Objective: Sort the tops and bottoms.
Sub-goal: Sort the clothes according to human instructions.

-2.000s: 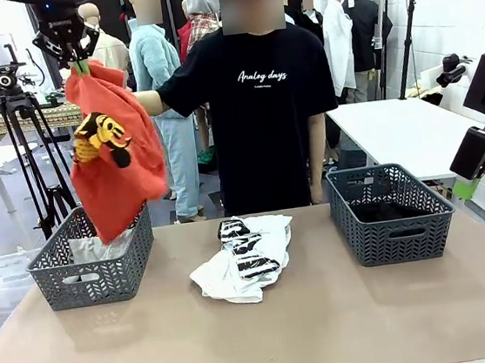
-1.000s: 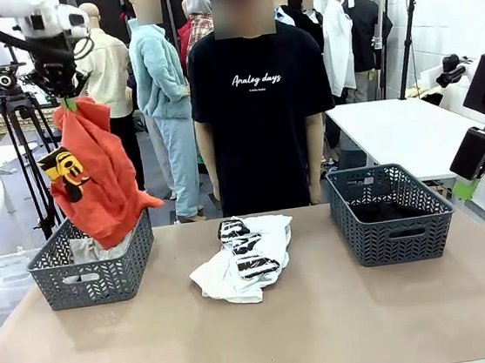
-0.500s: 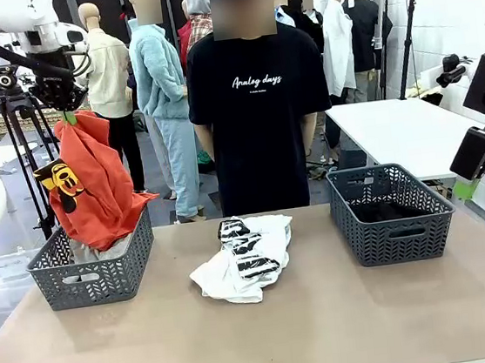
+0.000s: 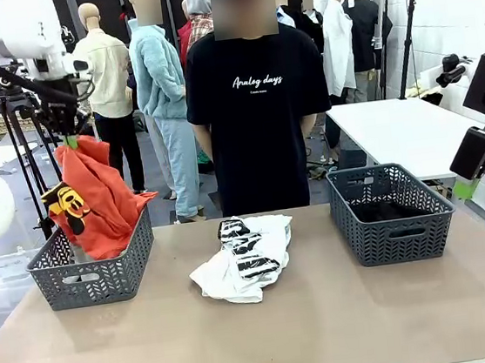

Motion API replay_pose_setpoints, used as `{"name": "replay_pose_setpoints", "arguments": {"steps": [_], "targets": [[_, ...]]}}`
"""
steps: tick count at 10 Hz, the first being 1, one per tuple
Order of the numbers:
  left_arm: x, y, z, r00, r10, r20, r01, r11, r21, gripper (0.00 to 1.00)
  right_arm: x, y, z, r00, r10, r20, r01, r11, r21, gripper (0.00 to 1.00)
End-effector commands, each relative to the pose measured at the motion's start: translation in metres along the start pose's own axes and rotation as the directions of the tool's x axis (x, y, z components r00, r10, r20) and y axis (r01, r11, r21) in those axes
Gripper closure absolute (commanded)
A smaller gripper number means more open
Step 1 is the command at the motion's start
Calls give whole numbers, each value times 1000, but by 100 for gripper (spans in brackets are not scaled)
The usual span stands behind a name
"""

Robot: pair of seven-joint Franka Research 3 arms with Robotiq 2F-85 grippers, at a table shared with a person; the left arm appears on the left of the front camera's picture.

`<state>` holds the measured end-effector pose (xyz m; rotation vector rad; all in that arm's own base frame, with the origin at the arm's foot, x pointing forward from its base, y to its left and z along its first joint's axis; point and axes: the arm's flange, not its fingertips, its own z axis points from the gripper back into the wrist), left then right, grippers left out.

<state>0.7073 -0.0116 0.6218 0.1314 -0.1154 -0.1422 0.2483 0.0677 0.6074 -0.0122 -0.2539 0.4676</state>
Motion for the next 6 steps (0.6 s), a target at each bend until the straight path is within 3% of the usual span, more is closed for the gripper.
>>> {"name": "replay_pose_setpoints", "arguments": {"steps": [1, 3, 4, 5, 6], "targets": [[-62, -7, -42, 999, -33, 36, 35, 997, -65, 100, -1, 0, -1, 1000, -4, -11, 4, 1000, -3, 0], [-78, -22, -79, 998, -68, 0, 68, 990, -123, 100, -1, 0, -1, 1000, -4, -11, 4, 1000, -3, 0], [-81, -25, -79, 997, -70, -29, 67, 993, -99, 100, -1, 0, -1, 1000, -4, -11, 4, 1000, -3, 0], [11, -5, -42, 1000, -26, -10, 26, 997, -67, 100, -1, 0, -1, 1000, -4, -11, 4, 1000, -3, 0], [11, -5, -42, 1000, -26, -10, 26, 997, -67, 100, -1, 0, -1, 1000, -4, -11, 4, 1000, -3, 0]]}}
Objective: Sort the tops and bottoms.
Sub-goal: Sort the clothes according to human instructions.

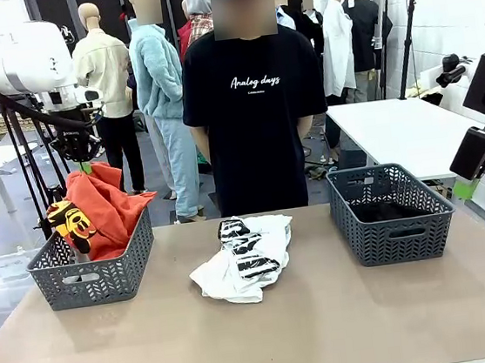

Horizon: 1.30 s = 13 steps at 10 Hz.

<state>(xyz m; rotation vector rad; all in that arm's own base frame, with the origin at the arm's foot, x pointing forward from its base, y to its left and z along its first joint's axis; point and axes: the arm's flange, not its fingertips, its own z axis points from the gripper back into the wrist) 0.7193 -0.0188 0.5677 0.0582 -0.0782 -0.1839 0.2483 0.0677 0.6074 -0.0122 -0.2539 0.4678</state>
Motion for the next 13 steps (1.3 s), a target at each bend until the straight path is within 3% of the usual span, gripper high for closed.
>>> {"name": "replay_pose_setpoints", "arguments": {"steps": [1, 2, 3, 6, 12, 13], "targets": [[3, 8, 13, 1000, 13, 19, -13, 1000, 11, 100, -1, 0, -1, 1000, -4, -11, 4, 1000, -3, 0], [0, 0, 0, 1000, 0, 0, 0, 1000, 0, 100, -1, 0, -1, 1000, -4, -11, 4, 1000, -3, 0], [-12, -21, -31, 997, -81, 13, 80, 995, 63, 100, -1, 0, -1, 1000, -4, -11, 4, 1000, -3, 0], [-54, -20, -90, 999, 20, -35, -22, 997, -67, 100, -1, 0, -1, 1000, -4, -11, 4, 1000, -3, 0], [-89, -14, -103, 993, 109, -42, -114, 980, -164, 100, -1, 0, -1, 1000, -4, -11, 4, 1000, -3, 0], [-88, -15, -103, 993, 110, -44, -116, 978, -172, 93, -1, 0, -1, 1000, -4, -11, 4, 1000, -3, 0]]}}
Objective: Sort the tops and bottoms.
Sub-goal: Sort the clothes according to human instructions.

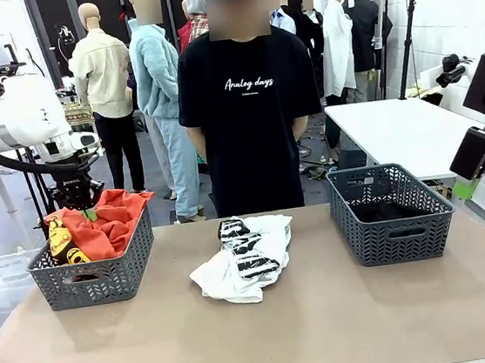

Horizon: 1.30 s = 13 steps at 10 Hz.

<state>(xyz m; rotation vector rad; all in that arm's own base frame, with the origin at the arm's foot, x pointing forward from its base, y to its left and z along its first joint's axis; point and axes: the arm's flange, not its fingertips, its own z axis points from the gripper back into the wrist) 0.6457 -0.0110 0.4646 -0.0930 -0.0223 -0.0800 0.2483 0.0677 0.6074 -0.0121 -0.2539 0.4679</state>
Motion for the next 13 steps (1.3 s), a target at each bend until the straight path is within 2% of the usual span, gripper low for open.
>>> {"name": "replay_pose_setpoints", "arguments": {"steps": [1, 5, 10, 11, 13], "targets": [[-7, 0, -5, 1000, 9, 12, -9, 1000, -19, 75, -1, 0, -1, 1000, -4, -11, 4, 1000, -3, 0], [-3, 1, 5, 999, 21, 33, -21, 1000, -6, 2, -1, 0, -1, 1000, -4, -11, 4, 1000, -3, 0], [-3, -1, 10, 999, -1, 48, 2, 1000, -16, 0, -1, 0, -1, 1000, -4, -11, 4, 1000, -3, 0], [0, -1, 11, 1000, 11, 10, -11, 1000, 8, 0, -1, 0, -1, 1000, -4, -11, 4, 1000, -3, 0], [-1, -1, 10, 1000, 2, 25, -1, 1000, -2, 0, -1, 0, -1, 1000, -4, -11, 4, 1000, -3, 0]]}}
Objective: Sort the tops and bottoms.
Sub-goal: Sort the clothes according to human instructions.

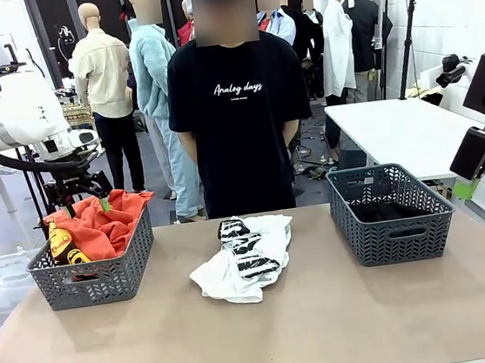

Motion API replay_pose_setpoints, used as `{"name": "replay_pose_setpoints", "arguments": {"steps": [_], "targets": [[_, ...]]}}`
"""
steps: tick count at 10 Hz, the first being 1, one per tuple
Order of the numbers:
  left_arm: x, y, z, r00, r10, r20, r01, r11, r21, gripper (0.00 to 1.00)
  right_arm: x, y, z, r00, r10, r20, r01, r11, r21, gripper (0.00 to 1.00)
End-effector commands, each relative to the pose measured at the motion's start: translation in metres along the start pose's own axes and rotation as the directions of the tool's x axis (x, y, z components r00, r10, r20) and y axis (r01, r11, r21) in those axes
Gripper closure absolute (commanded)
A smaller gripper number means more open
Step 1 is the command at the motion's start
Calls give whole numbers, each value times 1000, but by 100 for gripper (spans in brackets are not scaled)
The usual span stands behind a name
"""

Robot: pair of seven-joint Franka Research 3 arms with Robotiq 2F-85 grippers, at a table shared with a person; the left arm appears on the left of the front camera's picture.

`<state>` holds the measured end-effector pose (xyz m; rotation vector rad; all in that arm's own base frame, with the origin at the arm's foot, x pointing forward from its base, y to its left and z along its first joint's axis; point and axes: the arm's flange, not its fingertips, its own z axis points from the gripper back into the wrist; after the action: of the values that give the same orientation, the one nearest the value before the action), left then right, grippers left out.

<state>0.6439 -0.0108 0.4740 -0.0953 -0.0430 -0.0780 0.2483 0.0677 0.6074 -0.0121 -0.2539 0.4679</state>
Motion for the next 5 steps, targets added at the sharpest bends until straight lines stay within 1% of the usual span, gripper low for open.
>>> {"name": "replay_pose_setpoints", "arguments": {"steps": [1, 5], "targets": [[0, 0, 1, 1000, 1, 4, -1, 1000, 0, 0, -1, 0, -1, 1000, -4, -11, 4, 1000, -3, 0], [0, 0, 1, 1000, 1, 4, -1, 1000, 0, 0, -1, 0, -1, 1000, -4, -11, 4, 1000, -3, 0]]}}
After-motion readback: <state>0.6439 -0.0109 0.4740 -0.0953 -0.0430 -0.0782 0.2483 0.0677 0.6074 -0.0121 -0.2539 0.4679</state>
